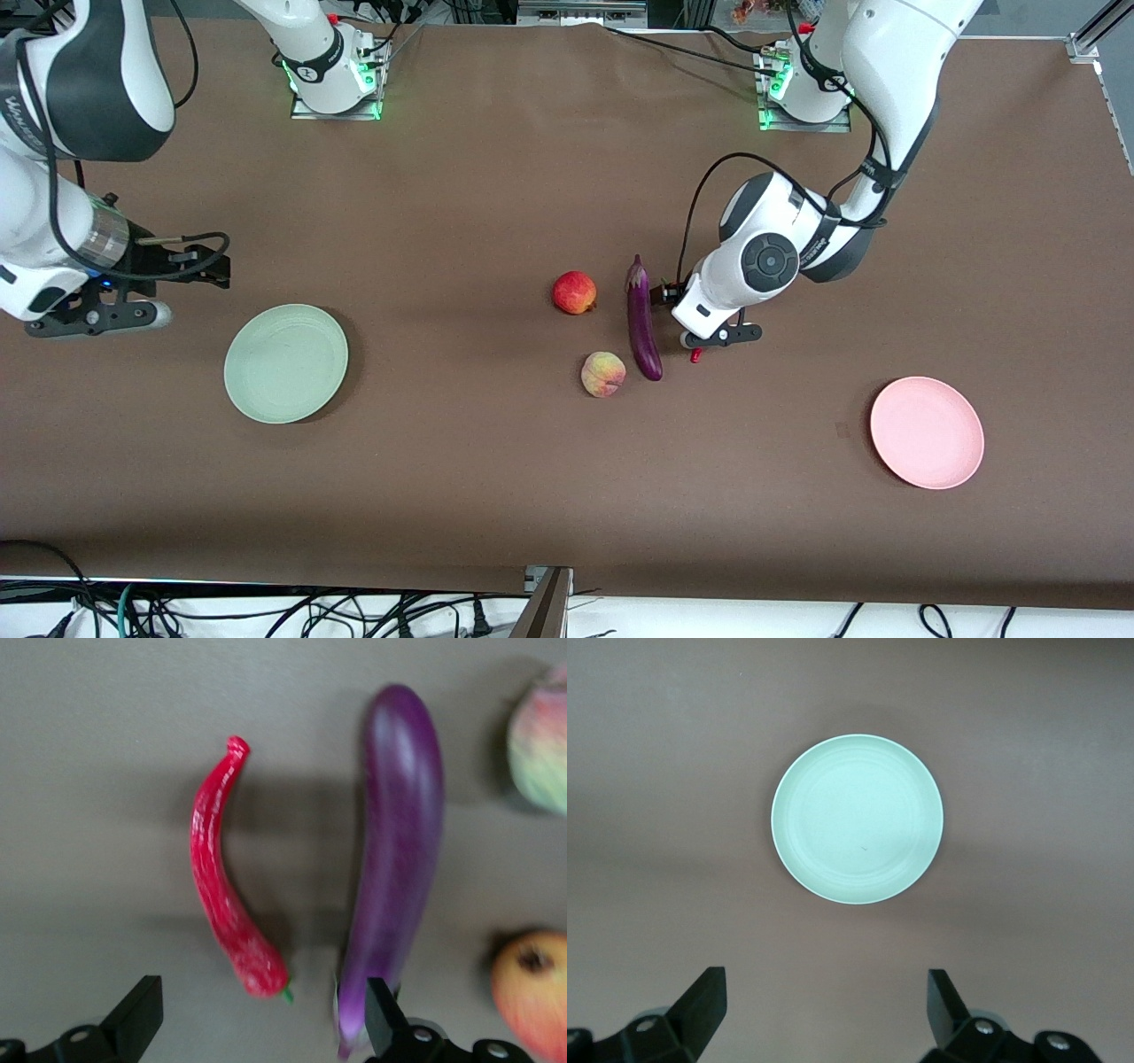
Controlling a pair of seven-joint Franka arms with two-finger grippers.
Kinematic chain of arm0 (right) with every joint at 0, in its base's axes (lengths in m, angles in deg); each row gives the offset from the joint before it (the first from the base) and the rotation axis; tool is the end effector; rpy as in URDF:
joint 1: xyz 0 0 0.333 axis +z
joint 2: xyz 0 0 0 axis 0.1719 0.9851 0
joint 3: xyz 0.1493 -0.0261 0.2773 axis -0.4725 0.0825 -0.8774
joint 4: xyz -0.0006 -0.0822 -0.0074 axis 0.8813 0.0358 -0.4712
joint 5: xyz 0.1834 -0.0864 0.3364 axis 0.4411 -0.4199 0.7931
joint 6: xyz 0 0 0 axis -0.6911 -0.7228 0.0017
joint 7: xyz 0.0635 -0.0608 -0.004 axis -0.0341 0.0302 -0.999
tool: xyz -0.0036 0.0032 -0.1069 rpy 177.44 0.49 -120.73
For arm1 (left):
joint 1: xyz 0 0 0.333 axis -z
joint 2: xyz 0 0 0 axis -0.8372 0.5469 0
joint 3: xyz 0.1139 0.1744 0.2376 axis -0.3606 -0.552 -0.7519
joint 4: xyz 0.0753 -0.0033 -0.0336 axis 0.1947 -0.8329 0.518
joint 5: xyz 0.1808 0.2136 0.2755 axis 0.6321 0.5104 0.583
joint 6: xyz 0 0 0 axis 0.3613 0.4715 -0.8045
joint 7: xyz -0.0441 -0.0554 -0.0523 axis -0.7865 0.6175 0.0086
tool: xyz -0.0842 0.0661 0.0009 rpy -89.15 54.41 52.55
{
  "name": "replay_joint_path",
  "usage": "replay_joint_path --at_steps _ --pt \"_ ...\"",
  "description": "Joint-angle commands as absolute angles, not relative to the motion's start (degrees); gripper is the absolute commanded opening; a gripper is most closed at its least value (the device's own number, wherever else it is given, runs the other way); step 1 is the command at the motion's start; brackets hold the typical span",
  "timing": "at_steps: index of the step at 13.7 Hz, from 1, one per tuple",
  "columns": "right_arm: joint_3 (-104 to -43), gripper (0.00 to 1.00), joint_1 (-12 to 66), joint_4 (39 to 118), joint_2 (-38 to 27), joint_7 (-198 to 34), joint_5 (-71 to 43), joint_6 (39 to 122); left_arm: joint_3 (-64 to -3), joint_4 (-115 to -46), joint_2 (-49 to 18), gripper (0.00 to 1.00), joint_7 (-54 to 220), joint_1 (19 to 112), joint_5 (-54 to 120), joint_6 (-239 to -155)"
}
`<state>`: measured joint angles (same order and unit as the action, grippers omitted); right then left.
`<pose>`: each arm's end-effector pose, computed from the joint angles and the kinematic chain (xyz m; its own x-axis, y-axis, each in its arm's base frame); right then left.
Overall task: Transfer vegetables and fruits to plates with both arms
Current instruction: 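Grasp the red chili with the left gripper while the right gripper reaches the apple, then carry the chili to the pink plate while the right gripper grasps the apple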
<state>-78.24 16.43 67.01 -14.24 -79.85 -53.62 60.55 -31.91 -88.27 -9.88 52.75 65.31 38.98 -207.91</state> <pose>0.6250 0.0564 0.5070 0.9826 0.1503 -0.1088 0.1566 -0.9863 0.0517 0.5531 -0.2885 0.2267 0.9478 0.1956 -0.2518 0.2225 -0.9714 0.0829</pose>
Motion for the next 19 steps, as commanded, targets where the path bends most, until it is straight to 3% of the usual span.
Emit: replay_joint_path --at_steps 1,2,3,4,5,6,7,11,15,19 --pt "-78.18 1.0 19.03 65.76 -12.23 -75.8 -52.38 62.37 -32.97 -87.71 -6.72 1.0 48.29 64.58 40.33 -212.24" --pt "-78.18 1.0 20.0 65.76 -11.45 -72.73 -51.68 63.6 -34.03 -87.7 -5.75 0.99 48.02 64.58 40.33 -213.56" --pt "-78.18 1.0 20.7 65.76 -11.09 -70.61 -51.5 64.92 -34.3 -87.7 -5.3 0.92 47.67 64.58 40.24 -213.84" --pt "-78.18 1.0 21.75 65.76 -10.39 -69.11 -50.71 66.06 -34.82 -87.7 -5.3 0.76 47.23 64.49 40.32 -213.84" --pt "-78.18 1.0 22.81 65.76 -9.77 -67.7 -49.66 66.6 -35.0 -87.7 -5.47 0.42 47.49 64.49 40.33 -213.67" --pt "-78.18 1.0 23.6 65.76 -8.72 -65.86 -48.26 67.12 -35.01 -87.36 -5.3 0.22 47.58 64.75 40.33 -213.66" --pt "-78.18 1.0 25.0 65.76 -7.93 -63.32 -46.42 68.26 -35.01 -87.35 -5.3 0.12 47.23 64.93 40.33 -213.58" --pt "-78.18 1.0 32.46 65.76 -2.92 -52.42 -44.73 76.95 -34.83 -87.7 -5.03 0.03 45.56 64.93 40.33 -213.31" --pt "-78.18 1.0 39.76 65.76 1.39 -42.92 -44.64 84.87 -34.83 -87.18 -5.65 0.0 45.91 64.32 40.33 -212.26" --pt "-78.18 1.0 47.94 65.76 6.74 -32.29 -44.82 91.63 -35.0 -80.26 -8.2 0.0 52.65 59.32 40.33 -200.95"
